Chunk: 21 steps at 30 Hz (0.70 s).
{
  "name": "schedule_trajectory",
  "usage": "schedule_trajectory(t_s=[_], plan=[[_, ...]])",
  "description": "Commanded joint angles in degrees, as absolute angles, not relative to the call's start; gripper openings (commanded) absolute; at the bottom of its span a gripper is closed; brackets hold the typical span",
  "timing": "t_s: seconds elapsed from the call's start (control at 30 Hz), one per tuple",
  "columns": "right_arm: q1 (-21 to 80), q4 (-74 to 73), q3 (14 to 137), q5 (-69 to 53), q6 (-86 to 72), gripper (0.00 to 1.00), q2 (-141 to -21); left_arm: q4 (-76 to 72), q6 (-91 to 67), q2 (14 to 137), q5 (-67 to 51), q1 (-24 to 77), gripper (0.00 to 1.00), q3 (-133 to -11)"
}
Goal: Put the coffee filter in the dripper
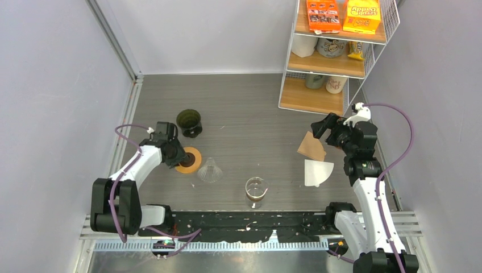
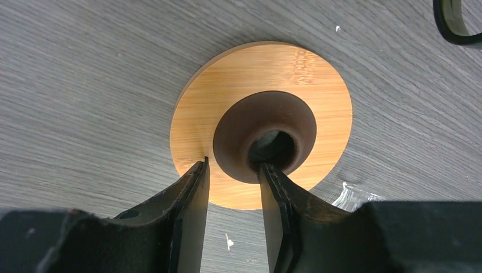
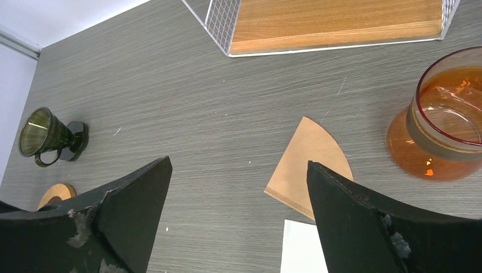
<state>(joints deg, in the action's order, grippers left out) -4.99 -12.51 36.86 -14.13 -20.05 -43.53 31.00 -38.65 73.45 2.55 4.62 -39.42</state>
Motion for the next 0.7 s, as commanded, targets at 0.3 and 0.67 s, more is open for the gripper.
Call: schedule_trajectory(t_s=[0.3, 0.67], plan=[[-4.92, -12.59, 38.24, -12.65, -19.34, 0.95, -45.24, 33.51, -39.7, 80.76, 11.19, 8.74, 0.33, -45.96], [-4.92, -12.65, 38.33, -12.39, -19.52, 0.95, -45.44, 34.68, -39.12, 82.04, 12.84, 9.66, 0.05, -47.33]])
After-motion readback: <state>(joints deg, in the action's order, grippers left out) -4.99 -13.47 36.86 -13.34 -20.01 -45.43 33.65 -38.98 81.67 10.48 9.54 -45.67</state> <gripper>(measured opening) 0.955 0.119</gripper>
